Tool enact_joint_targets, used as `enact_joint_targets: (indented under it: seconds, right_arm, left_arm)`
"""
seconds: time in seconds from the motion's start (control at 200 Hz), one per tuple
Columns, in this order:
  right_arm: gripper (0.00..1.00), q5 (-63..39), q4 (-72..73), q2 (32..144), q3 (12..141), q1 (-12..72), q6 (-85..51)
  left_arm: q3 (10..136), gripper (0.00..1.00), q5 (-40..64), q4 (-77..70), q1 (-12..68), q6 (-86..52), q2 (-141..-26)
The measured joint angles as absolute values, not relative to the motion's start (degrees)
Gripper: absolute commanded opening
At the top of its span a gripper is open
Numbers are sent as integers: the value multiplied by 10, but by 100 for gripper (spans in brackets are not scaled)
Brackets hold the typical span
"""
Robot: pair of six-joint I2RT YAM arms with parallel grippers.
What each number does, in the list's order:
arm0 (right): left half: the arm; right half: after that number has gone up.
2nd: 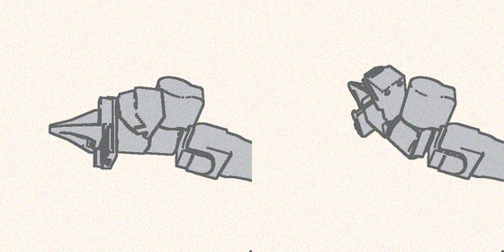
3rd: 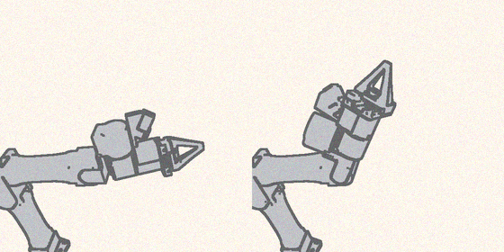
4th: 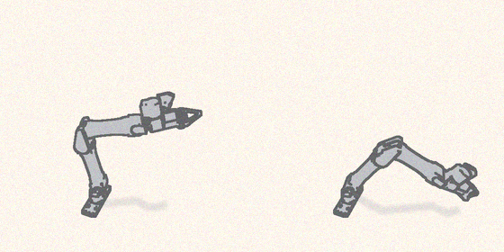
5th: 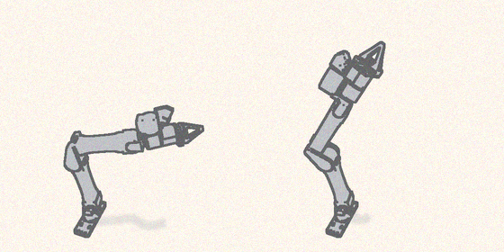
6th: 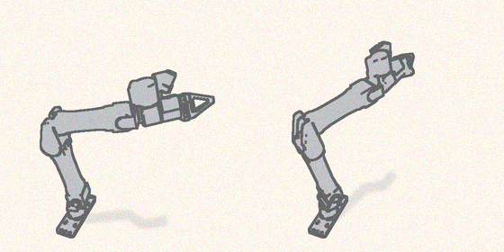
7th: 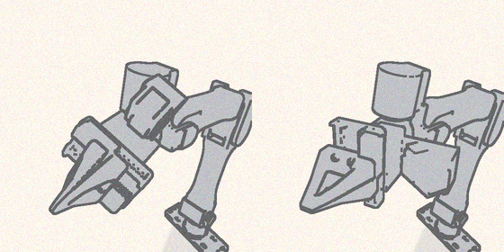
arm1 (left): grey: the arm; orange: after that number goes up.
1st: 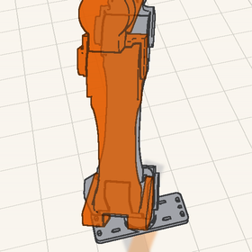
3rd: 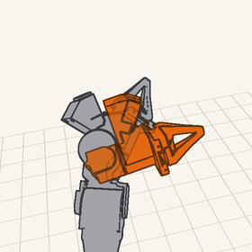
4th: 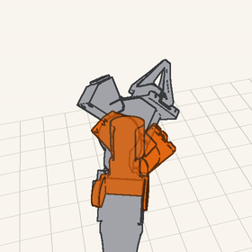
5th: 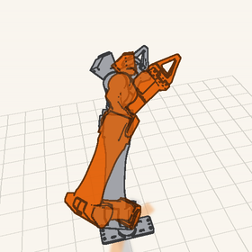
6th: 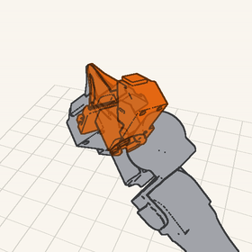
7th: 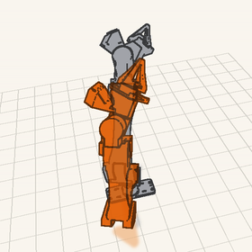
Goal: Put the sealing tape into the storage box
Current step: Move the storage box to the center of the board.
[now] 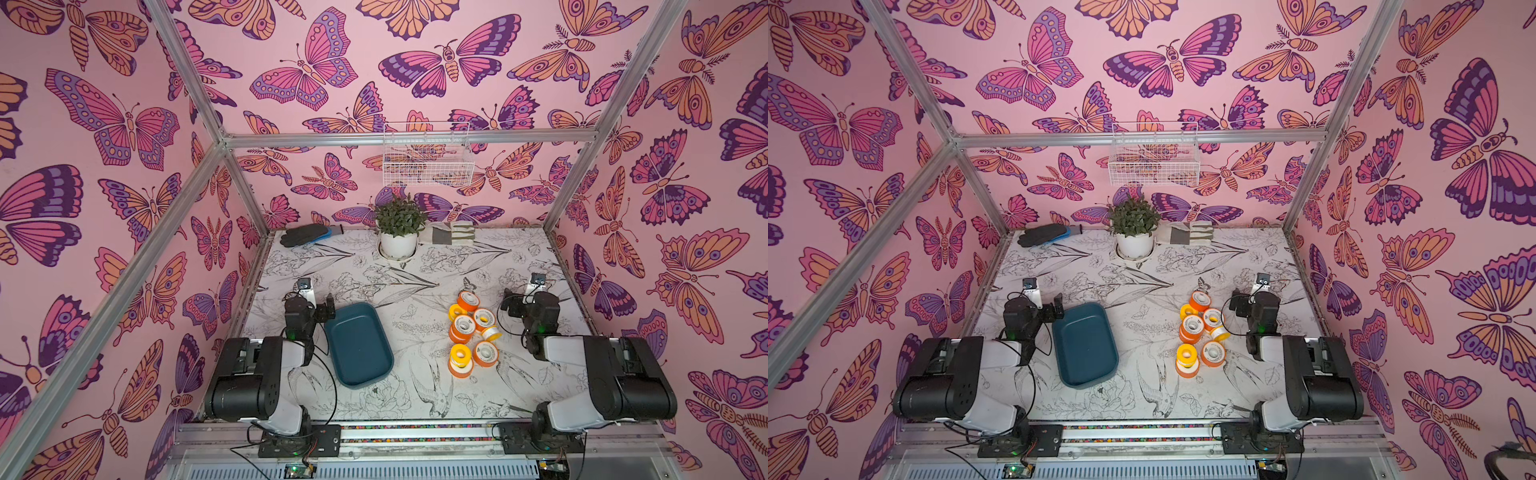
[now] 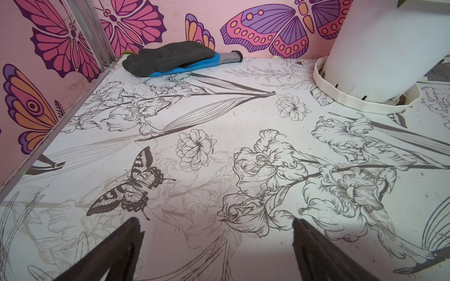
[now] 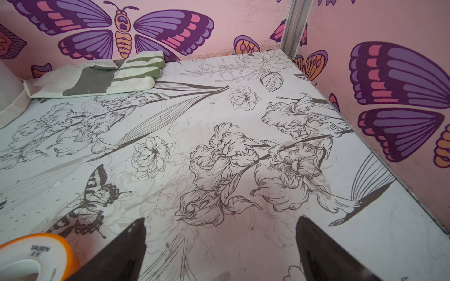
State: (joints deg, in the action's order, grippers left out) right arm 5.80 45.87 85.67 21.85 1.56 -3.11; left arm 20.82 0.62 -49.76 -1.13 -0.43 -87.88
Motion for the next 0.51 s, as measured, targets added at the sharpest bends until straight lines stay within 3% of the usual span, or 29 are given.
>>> enact_joint_targets:
  seconds: [0.506]
  right_arm:
    - [99,59,459,857,218,16,-31]
  left_arm:
    - [207,100,-5,-494,-11,-4,-870]
